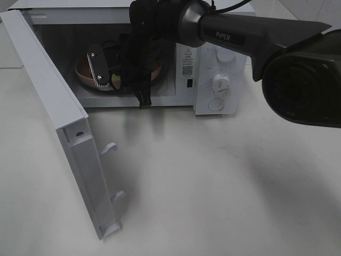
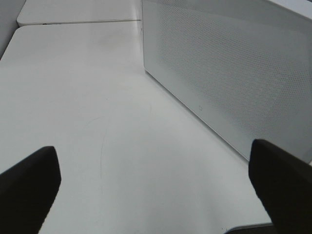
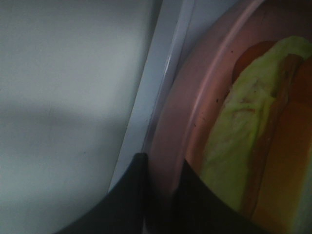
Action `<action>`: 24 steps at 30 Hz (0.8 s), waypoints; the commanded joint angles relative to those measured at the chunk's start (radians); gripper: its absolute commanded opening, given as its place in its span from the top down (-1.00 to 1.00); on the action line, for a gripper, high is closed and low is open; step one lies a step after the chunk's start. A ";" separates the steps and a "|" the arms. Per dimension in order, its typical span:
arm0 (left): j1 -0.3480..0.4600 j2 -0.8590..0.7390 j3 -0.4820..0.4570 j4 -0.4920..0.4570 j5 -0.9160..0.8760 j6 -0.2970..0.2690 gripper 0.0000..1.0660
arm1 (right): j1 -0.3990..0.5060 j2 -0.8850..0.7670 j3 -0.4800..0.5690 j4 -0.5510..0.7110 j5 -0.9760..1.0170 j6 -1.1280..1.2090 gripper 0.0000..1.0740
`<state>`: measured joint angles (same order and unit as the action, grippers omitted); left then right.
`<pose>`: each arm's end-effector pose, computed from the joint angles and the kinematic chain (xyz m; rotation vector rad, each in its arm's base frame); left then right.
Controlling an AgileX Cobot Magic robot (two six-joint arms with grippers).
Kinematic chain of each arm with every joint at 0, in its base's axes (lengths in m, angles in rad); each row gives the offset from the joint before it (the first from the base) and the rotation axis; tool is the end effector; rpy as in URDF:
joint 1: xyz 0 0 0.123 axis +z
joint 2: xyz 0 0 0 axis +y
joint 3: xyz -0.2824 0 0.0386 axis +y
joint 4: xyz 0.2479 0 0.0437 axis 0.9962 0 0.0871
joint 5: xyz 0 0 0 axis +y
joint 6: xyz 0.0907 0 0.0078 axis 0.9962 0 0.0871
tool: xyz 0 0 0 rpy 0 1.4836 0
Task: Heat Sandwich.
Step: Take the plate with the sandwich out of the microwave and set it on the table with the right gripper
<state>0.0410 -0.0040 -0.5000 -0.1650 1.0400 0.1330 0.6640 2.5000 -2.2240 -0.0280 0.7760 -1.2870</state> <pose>-0.0047 -0.0131 0.2797 0.0983 2.0075 -0.0857 0.4354 0.3385 0.1607 -2.1284 1.4201 -0.2767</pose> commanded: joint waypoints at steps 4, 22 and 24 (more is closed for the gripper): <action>-0.004 -0.020 0.004 -0.008 -0.003 -0.003 -0.90 | -0.017 -0.090 0.148 0.040 -0.080 -0.086 0.99; -0.004 -0.020 0.004 -0.008 -0.003 -0.003 -0.90 | -0.030 -0.301 0.502 0.086 -0.316 -0.274 0.99; -0.004 -0.020 0.004 -0.008 -0.003 -0.003 -0.90 | -0.030 -0.343 0.575 0.096 -0.360 -0.312 0.99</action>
<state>0.0410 -0.0040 -0.5000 -0.1650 1.0400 0.1330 0.6350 2.2100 -1.6970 0.0500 0.4890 -1.5520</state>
